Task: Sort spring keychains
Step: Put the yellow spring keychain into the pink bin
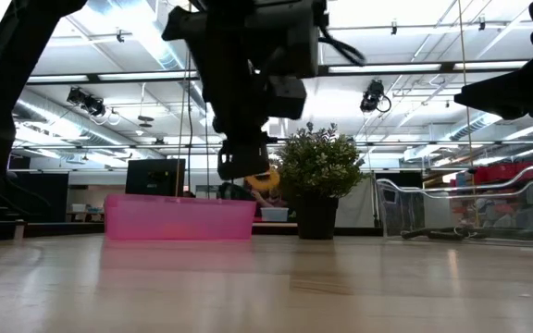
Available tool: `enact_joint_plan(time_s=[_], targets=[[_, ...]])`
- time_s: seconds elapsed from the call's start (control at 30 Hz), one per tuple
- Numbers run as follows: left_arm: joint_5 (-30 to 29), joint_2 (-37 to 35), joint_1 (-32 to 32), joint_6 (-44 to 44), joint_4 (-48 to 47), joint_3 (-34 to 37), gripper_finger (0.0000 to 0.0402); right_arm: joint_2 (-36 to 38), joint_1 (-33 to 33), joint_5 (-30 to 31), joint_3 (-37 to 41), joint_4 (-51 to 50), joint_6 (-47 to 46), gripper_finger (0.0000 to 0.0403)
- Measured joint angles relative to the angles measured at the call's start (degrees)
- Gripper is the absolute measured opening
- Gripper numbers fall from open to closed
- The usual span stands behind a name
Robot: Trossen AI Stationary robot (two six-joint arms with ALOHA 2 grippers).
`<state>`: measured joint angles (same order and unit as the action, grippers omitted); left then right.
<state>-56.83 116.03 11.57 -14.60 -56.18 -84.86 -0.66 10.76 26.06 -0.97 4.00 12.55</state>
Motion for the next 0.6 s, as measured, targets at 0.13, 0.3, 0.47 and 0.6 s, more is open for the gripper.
enact_joint_plan(time_s=[0.13,0.3,0.47,0.6], targets=[[-11.3,0.0,0.1,-12.8,-9.8,0.0,0.001,0.0,0.0,0.0,0.0,0.0,0.0,0.0222],[-18.1,-0.1,0.2,-34.5,-25.7,-0.1,0.0011,0.0,0.0,0.0,0.0,0.0,0.0,0.0222],[-18.7,-0.2,0.2,-45.1,-33.6,0.2,0.0009,0.0,0.0,0.0,0.0,0.0,0.0,0.0222],[-19.4,-0.5,-0.7,-45.7,-33.5,2.0,0.0009,0.0,0.0,0.0,0.0,0.0,0.0,0.0222]])
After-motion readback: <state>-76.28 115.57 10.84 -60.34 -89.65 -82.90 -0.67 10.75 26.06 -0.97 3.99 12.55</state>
